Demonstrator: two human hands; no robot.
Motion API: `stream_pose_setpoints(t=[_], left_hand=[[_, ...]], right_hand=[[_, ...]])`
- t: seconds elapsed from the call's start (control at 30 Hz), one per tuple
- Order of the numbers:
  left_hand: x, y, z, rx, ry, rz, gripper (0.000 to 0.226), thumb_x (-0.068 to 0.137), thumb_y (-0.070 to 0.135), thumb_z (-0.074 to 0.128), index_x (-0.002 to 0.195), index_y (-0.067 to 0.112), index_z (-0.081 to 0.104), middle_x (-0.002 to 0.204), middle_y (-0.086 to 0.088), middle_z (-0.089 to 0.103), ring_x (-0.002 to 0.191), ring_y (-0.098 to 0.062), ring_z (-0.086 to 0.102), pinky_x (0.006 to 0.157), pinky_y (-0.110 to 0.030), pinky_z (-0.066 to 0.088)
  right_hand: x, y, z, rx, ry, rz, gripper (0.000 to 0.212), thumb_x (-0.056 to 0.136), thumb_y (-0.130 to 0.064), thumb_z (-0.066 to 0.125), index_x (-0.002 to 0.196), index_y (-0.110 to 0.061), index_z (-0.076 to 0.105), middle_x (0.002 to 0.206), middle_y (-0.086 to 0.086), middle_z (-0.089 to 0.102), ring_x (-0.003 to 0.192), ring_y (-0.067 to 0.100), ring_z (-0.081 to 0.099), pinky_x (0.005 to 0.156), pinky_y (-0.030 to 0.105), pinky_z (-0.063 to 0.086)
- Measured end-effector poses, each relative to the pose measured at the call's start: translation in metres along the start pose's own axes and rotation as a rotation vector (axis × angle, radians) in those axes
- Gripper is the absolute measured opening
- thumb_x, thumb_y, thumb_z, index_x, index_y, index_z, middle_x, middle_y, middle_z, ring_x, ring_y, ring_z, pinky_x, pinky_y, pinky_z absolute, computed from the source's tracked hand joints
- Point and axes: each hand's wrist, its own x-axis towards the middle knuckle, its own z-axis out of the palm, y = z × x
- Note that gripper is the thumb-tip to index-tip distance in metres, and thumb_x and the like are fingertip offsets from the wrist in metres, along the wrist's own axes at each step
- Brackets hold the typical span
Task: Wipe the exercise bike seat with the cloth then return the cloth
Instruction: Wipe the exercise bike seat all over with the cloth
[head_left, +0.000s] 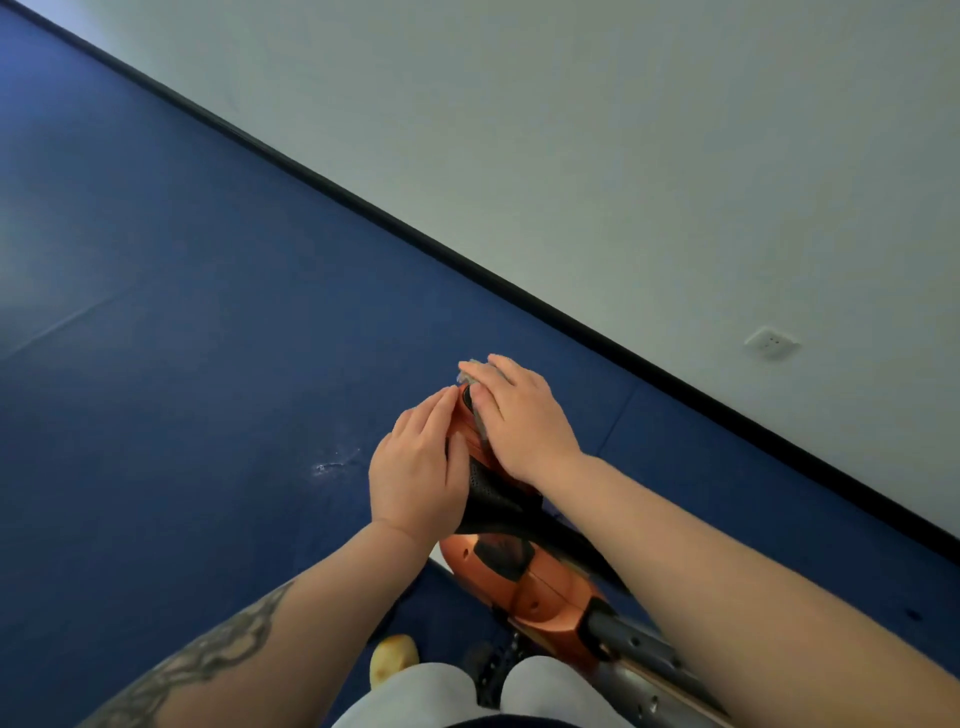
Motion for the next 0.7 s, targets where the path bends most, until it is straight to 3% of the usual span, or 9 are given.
stream_pose_setpoints(t=[0.07,0.13,0.2,0.27,0.47,0.6,0.7], left_hand=[[-0.002,-0.001,-0.001,-0.021,0.008,0.022,0.043,0.091,0.026,0.036,0.132,0.020,0.048,0.130,0.005,0.057,0.118,-0.010,0.049,0.087,-0.030,0.047],[-0.003,-0.003,-0.001,-0.056,0.025,0.040,0.042,0.091,0.022,0.039,0.132,0.020,0.048,0.129,0.005,0.057,0.119,-0.008,0.046,0.087,-0.025,0.043],[-0.004,-0.004,-0.001,-0.079,0.035,0.051,0.042,0.090,0.021,0.040,0.131,0.020,0.049,0.130,0.004,0.056,0.119,-0.008,0.045,0.090,-0.026,0.041],[-0.002,-0.004,-0.001,-0.087,0.044,0.078,0.042,0.090,0.020,0.040,0.130,0.019,0.052,0.131,0.003,0.055,0.118,-0.011,0.046,0.096,-0.029,0.038],[-0.001,-0.001,-0.002,-0.110,0.036,0.138,0.041,0.091,0.013,0.041,0.129,0.015,0.054,0.133,0.003,0.055,0.118,-0.014,0.048,0.098,-0.036,0.042],[-0.003,-0.004,-0.002,-0.099,0.038,0.151,0.041,0.091,0.018,0.036,0.128,0.018,0.055,0.133,0.006,0.055,0.117,-0.014,0.048,0.092,-0.040,0.047],[-0.002,-0.006,0.001,-0.086,0.046,0.156,0.041,0.091,0.020,0.035,0.127,0.021,0.055,0.133,0.007,0.055,0.116,-0.012,0.047,0.090,-0.039,0.048]], right_hand=[[-0.009,0.005,0.001,0.014,0.002,-0.017,0.044,0.102,-0.040,0.025,0.145,-0.039,0.034,0.156,-0.004,0.026,0.144,0.020,0.019,0.115,0.039,0.027],[-0.035,0.015,0.005,0.017,0.006,-0.022,0.047,0.101,-0.044,0.025,0.147,-0.049,0.018,0.160,-0.011,0.011,0.147,0.016,0.008,0.110,0.039,0.031],[-0.060,0.021,0.010,-0.025,0.030,-0.016,0.050,0.099,-0.048,0.023,0.145,-0.056,0.004,0.160,-0.017,0.000,0.148,0.013,0.002,0.103,0.038,0.039],[-0.055,0.023,0.011,-0.047,0.046,0.002,0.049,0.099,-0.049,0.022,0.143,-0.058,0.002,0.160,-0.018,-0.001,0.148,0.013,0.003,0.103,0.040,0.040],[0.014,0.008,0.000,0.134,-0.049,0.138,0.045,0.101,-0.046,0.022,0.145,-0.041,0.034,0.152,-0.008,0.034,0.136,0.023,0.034,0.104,0.041,0.034],[-0.023,0.019,0.001,0.117,-0.038,0.128,0.050,0.101,-0.045,0.022,0.150,-0.040,0.013,0.154,-0.006,0.029,0.130,0.023,0.042,0.098,0.041,0.042],[-0.063,0.027,0.004,-0.032,-0.029,0.180,0.056,0.100,-0.048,0.020,0.149,-0.043,-0.006,0.152,-0.006,0.032,0.107,0.021,0.058,0.073,0.035,0.048]])
